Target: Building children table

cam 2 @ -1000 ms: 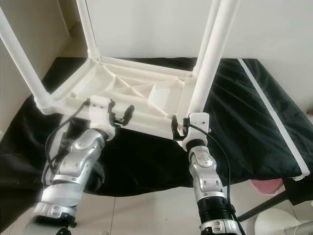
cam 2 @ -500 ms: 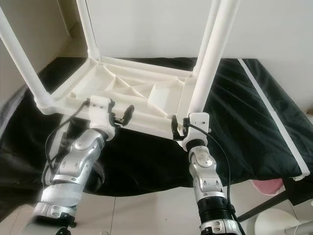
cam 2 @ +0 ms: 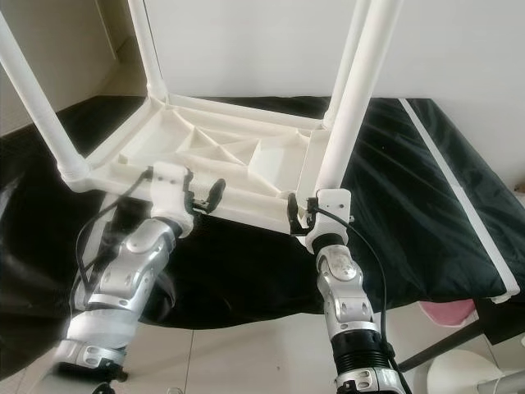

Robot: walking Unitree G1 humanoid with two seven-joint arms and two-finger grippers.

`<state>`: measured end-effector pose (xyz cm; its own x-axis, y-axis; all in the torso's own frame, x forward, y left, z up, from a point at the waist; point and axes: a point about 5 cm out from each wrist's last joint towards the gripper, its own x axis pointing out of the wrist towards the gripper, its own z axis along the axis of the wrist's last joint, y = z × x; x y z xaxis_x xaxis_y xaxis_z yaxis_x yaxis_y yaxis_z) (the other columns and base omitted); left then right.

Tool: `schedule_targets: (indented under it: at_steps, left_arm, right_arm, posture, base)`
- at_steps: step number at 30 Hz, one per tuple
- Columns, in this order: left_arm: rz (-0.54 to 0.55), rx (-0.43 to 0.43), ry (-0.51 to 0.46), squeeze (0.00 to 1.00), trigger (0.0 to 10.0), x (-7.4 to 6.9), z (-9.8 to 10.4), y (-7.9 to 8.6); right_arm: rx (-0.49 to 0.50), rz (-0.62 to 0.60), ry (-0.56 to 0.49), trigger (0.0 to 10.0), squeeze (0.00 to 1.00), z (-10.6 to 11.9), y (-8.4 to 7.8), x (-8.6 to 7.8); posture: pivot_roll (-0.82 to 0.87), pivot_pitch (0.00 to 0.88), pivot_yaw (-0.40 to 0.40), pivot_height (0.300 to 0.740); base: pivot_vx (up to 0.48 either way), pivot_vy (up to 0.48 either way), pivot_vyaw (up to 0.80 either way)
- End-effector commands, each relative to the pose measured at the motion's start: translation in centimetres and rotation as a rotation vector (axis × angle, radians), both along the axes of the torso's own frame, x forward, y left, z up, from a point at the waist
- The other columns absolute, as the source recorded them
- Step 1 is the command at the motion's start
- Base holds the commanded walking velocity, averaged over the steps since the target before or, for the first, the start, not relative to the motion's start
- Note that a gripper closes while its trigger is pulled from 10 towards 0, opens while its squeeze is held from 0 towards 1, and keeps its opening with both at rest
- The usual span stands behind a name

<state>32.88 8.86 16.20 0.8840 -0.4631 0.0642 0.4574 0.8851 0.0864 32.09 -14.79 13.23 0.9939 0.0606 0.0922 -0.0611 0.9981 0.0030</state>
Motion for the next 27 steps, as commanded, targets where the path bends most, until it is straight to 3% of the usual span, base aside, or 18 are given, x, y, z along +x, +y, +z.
schedule_targets:
  at_steps: [1, 5, 10, 24, 25, 27]
  left_arm:
    - [-0.277, 0.056, 0.027, 0.00, 10.0, -1.6, -0.6, -2.1]
    - [-0.469, 0.123, 0.036, 0.00, 10.0, -3.7, -1.2, -3.9]
    - [-0.569, 0.124, 0.051, 0.00, 10.0, -4.9, -1.2, -4.7]
    - [-0.651, 0.174, 0.062, 0.00, 10.0, -5.8, -1.1, -4.6]
    - [-0.654, 0.178, 0.059, 0.00, 10.0, -5.8, -1.1, -4.6]
    - [-0.656, 0.181, 0.059, 0.00, 10.0, -5.9, -1.1, -4.6]
  right_arm:
    - [-0.016, 0.036, -0.001, 10.0, 0.00, 0.0, 0.1, 0.2]
    - [-0.057, 0.114, -0.006, 10.0, 0.00, 0.2, 0.2, 0.3]
    - [-0.099, 0.176, -0.024, 10.0, 0.00, 0.7, -0.6, 0.2]
    - [-0.252, 0.421, -0.016, 10.0, 0.00, 1.7, -2.6, 0.5]
    - [-0.271, 0.430, -0.004, 5.1, 0.00, 1.5, -2.7, 0.7]
    - [-0.283, 0.436, 0.003, 5.1, 0.00, 1.4, -2.8, 0.7]
  posture:
    - [-0.01, 0.036, -0.017, 0.740]
    - [-0.02, 0.040, -0.019, 0.740]
    - [-0.02, 0.044, -0.022, 0.740]
    - [-0.02, 0.035, -0.021, 0.740]
    - [-0.02, 0.031, -0.023, 0.740]
    - [-0.02, 0.031, -0.023, 0.740]
  base:
    - [0.000, 0.000, 0.00]
    - [0.000, 0.000, 0.00]
    - [0.000, 0.000, 0.00]
    - [0.000, 0.000, 0.00]
    - [0.000, 0.000, 0.00]
    - [0.000, 0.000, 0.00]
